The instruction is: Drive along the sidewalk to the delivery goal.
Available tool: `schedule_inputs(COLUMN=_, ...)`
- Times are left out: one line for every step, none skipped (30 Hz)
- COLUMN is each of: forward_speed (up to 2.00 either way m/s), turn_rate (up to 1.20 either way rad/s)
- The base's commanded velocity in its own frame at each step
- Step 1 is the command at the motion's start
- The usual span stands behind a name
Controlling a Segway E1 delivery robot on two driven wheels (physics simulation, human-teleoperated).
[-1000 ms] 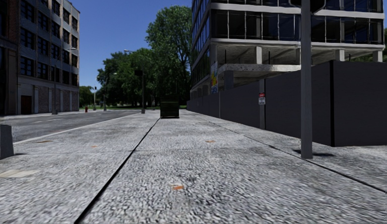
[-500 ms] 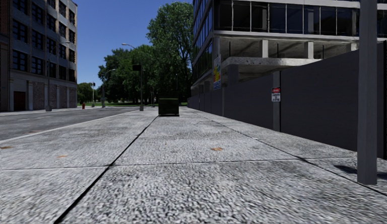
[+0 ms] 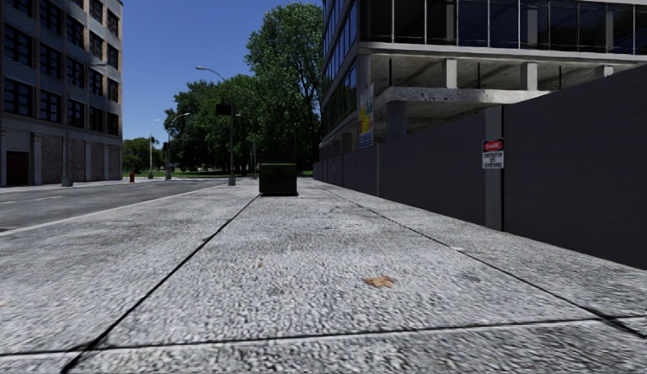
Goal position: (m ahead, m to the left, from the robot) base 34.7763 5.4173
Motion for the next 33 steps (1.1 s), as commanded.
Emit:
schedule_inputs(forward_speed=2.0, turn_rate=-0.01)
schedule_inputs(forward_speed=2.0, turn_rate=-0.01)
schedule_inputs(forward_speed=2.0, turn_rate=-0.01)
schedule_inputs(forward_speed=2.0, turn_rate=-0.01)
schedule_inputs(forward_speed=2.0, turn_rate=-0.01)
schedule_inputs(forward_speed=2.0, turn_rate=-0.01)
schedule_inputs(forward_speed=2.0, turn_rate=-0.01)
schedule_inputs(forward_speed=2.0, turn_rate=-0.01)
schedule_inputs(forward_speed=2.0, turn_rate=-0.01)
schedule_inputs(forward_speed=2.0, turn_rate=-0.01)
schedule_inputs(forward_speed=2.0, turn_rate=-0.01)
schedule_inputs(forward_speed=2.0, turn_rate=0.0)
schedule_inputs(forward_speed=2.0, turn_rate=0.0)
schedule_inputs(forward_speed=2.0, turn_rate=0.0)
schedule_inputs(forward_speed=2.0, turn_rate=0.0)
schedule_inputs(forward_speed=2.0, turn_rate=0.0)
schedule_inputs(forward_speed=2.0, turn_rate=0.0)
schedule_inputs(forward_speed=2.0, turn_rate=0.0)
schedule_inputs(forward_speed=2.0, turn_rate=0.0)
schedule_inputs(forward_speed=2.0, turn_rate=0.0)
schedule_inputs(forward_speed=2.0, turn_rate=0.0)
schedule_inputs(forward_speed=2.0, turn_rate=0.0)
schedule_inputs(forward_speed=2.0, turn_rate=-0.14)
schedule_inputs(forward_speed=2.0, turn_rate=-0.23)
schedule_inputs(forward_speed=2.0, turn_rate=-0.23)
schedule_inputs(forward_speed=2.0, turn_rate=-0.25)
schedule_inputs(forward_speed=2.0, turn_rate=-0.25)
schedule_inputs(forward_speed=2.0, turn_rate=-0.25)
schedule_inputs(forward_speed=2.0, turn_rate=-0.25)
schedule_inputs(forward_speed=2.0, turn_rate=-0.25)
schedule_inputs(forward_speed=2.0, turn_rate=-0.24)
schedule_inputs(forward_speed=2.0, turn_rate=-0.23)
schedule_inputs(forward_speed=2.0, turn_rate=-0.22)
